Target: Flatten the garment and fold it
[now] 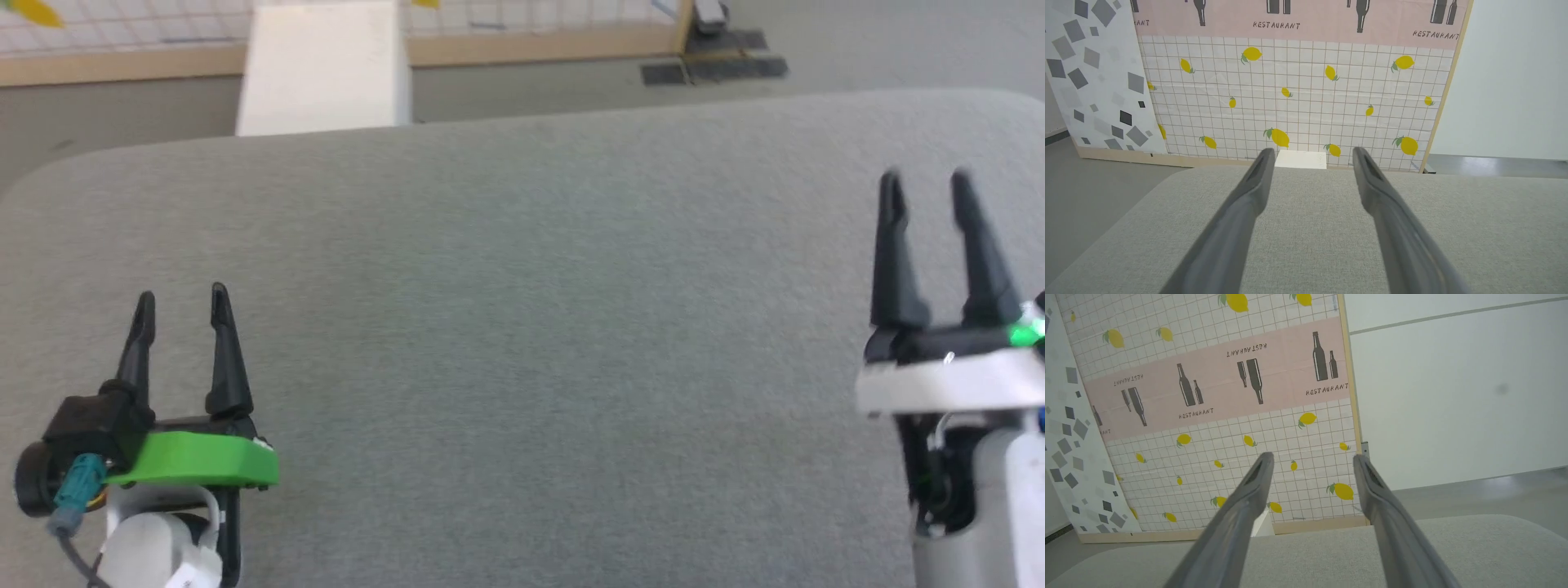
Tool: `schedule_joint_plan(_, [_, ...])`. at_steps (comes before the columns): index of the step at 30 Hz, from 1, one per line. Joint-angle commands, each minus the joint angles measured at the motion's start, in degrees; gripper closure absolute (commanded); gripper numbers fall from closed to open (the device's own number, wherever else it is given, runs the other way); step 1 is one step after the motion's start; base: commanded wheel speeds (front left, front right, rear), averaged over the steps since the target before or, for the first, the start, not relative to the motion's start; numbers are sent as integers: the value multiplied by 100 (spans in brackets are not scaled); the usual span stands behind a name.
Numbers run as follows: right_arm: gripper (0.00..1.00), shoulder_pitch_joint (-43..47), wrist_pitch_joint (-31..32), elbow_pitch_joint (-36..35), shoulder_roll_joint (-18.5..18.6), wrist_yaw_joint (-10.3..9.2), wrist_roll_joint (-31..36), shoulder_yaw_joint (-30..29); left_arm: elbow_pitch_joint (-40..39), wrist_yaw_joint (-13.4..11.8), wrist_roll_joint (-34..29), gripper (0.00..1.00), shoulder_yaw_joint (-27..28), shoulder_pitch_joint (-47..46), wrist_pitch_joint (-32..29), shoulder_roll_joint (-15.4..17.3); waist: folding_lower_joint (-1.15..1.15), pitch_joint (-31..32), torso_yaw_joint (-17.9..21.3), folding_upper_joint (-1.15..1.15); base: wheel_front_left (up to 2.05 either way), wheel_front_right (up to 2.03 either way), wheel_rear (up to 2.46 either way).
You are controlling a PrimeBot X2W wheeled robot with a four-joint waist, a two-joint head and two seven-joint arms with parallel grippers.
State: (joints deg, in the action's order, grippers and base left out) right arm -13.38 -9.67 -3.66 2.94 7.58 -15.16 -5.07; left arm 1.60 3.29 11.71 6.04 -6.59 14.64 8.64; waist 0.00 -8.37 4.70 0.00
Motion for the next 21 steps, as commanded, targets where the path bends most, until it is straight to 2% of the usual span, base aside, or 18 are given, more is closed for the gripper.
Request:
schedule_joint_plan(1, [0, 138, -120, 136, -5, -9, -49, 13, 82, -53, -52, 0, -34, -116, 2, -66, 0, 293, -299, 0, 0, 0, 0])
schedule_joint_plan(11, [0, 644, -474, 881, -5, -9, 130, 281, 532, -159, -148, 0, -244, -148, 31, -284, 0, 412, -466, 0, 0, 0, 0])
schedule_joint_plan(21, [0, 1044, -512, 1302, -6, -9, 336, 353, 772, -110, -294, 0, -512, -35, 35, -439, 0, 473, -515, 0, 0, 0, 0])
